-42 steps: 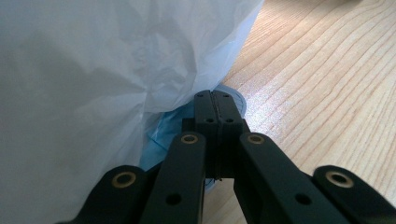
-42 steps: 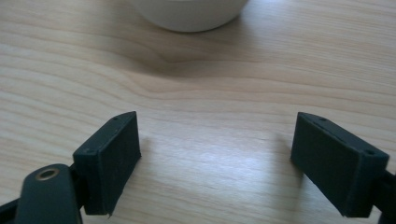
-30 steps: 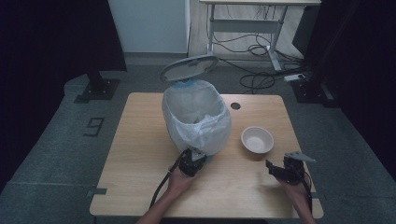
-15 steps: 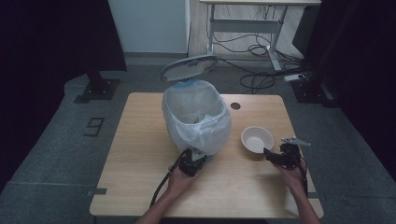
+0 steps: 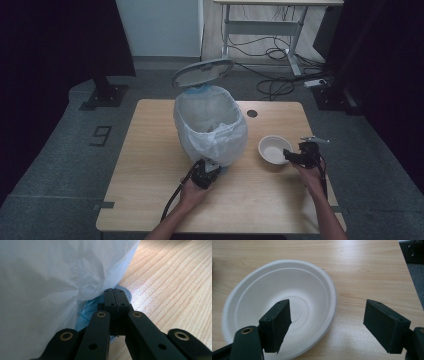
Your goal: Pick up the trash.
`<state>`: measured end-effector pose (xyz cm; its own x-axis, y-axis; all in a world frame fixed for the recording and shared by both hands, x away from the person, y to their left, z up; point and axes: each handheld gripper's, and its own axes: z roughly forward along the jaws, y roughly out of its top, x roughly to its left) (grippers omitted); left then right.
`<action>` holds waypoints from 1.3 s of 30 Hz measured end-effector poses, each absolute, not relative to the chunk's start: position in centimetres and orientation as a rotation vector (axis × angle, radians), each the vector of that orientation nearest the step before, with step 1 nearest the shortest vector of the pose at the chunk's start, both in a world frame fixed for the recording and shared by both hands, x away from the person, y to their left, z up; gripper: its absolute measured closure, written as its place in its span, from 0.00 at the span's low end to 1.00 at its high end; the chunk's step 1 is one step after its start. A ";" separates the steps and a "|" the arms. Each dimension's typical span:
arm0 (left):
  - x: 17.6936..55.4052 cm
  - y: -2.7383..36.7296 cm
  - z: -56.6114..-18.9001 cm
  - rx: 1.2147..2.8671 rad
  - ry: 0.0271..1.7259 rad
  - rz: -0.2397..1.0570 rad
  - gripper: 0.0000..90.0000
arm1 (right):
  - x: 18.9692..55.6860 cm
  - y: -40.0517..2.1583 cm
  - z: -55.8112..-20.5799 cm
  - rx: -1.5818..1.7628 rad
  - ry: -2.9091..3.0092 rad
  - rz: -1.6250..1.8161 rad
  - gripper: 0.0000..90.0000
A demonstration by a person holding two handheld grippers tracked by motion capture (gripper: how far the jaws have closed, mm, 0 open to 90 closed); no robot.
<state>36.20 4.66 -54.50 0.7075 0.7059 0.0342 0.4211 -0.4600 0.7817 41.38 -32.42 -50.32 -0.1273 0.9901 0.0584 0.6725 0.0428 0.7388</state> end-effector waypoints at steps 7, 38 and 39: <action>36.2 4.6 -54.5 2.117 0.854 0.458 1.00 | 42.8 -32.8 -51.0 1.714 1.846 0.866 0.26; 36.1 4.6 -54.5 2.123 0.845 0.468 1.00 | 40.8 -34.0 -52.3 1.800 1.913 1.084 0.95; 36.1 4.6 -54.5 2.123 0.845 0.468 1.00 | 40.3 -34.1 -52.2 1.798 1.910 1.107 0.95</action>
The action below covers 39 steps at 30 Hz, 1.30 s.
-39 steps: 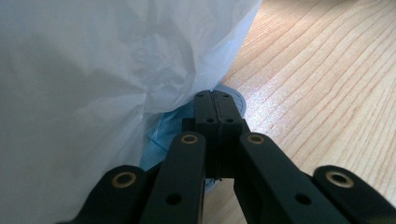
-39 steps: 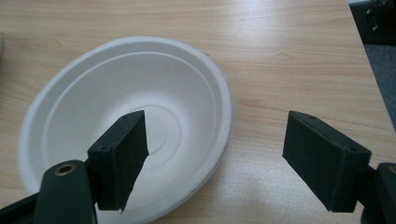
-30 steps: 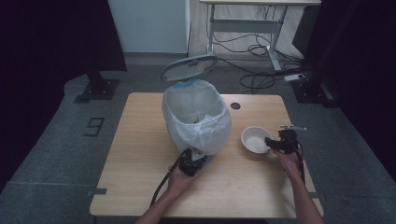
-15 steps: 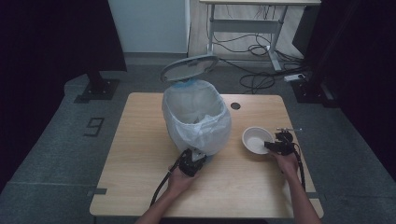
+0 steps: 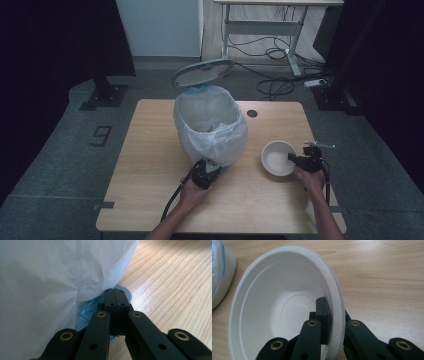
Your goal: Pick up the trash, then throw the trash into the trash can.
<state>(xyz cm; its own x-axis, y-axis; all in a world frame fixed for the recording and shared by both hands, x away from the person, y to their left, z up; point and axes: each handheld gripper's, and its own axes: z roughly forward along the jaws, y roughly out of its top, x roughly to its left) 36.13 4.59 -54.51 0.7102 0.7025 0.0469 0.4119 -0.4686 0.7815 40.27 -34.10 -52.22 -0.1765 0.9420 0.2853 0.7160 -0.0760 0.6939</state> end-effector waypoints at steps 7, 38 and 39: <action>36.1 4.6 -54.5 2.124 0.844 0.470 1.00 | 38.7 -34.5 -51.7 1.801 1.845 1.239 0.95; 36.0 4.5 -54.5 2.127 0.844 0.475 1.00 | 35.7 -34.8 -47.5 1.676 1.746 1.433 0.95; 36.0 4.5 -54.5 2.127 0.844 0.475 1.00 | 35.7 -34.8 -47.5 1.676 1.746 1.433 0.95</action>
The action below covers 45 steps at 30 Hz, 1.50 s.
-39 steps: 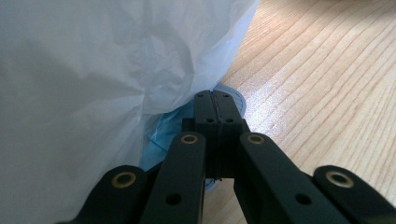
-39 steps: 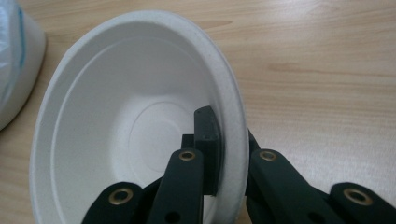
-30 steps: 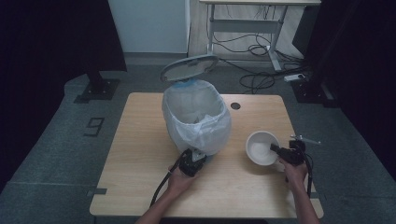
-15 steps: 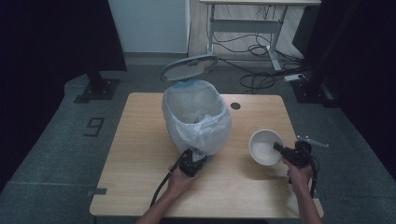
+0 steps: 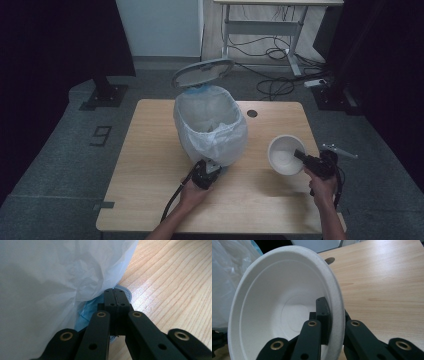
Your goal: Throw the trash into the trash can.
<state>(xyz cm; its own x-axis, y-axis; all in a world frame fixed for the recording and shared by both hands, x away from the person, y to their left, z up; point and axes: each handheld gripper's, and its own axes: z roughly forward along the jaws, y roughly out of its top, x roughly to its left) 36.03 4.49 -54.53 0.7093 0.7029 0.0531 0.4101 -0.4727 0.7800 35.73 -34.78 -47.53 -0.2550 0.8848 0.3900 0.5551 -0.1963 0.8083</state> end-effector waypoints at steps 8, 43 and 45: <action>36.1 4.5 -54.5 2.125 0.845 0.469 1.00 | 35.6 -34.2 -46.5 1.640 1.749 1.457 0.95; 36.1 4.5 -54.6 2.114 0.852 0.461 1.00 | 36.6 -30.7 -37.2 1.447 1.749 1.577 0.95; 36.1 4.5 -54.6 2.114 0.852 0.461 1.00 | 36.8 -30.3 -36.7 1.439 1.751 1.581 0.95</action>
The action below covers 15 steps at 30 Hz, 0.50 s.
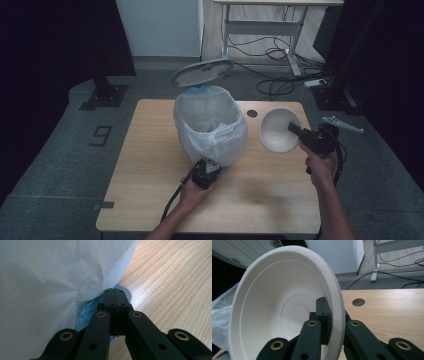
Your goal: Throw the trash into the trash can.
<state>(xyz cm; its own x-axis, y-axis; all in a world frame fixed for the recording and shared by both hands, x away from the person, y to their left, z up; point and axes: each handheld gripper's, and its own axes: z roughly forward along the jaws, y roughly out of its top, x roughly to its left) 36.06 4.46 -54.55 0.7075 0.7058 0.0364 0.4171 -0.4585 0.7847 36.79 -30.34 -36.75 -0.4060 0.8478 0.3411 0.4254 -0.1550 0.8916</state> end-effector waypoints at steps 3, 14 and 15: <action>36.1 4.5 -54.6 2.114 0.852 0.461 1.00 | 37.0 -29.9 -36.2 1.430 1.757 1.585 0.95; 36.1 4.5 -54.6 2.111 0.853 0.456 1.00 | 37.7 -28.1 -34.2 1.385 1.774 1.599 0.95; 36.1 4.5 -54.6 2.112 0.853 0.457 1.00 | 37.7 -28.0 -34.1 1.384 1.774 1.602 0.95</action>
<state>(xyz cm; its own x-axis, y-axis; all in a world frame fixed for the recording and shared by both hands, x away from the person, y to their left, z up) 36.08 4.48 -54.56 0.7081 0.7053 0.0334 0.4180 -0.4569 0.7852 37.75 -28.02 -34.05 -0.4444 0.8359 0.3222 0.4055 -0.1330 0.9044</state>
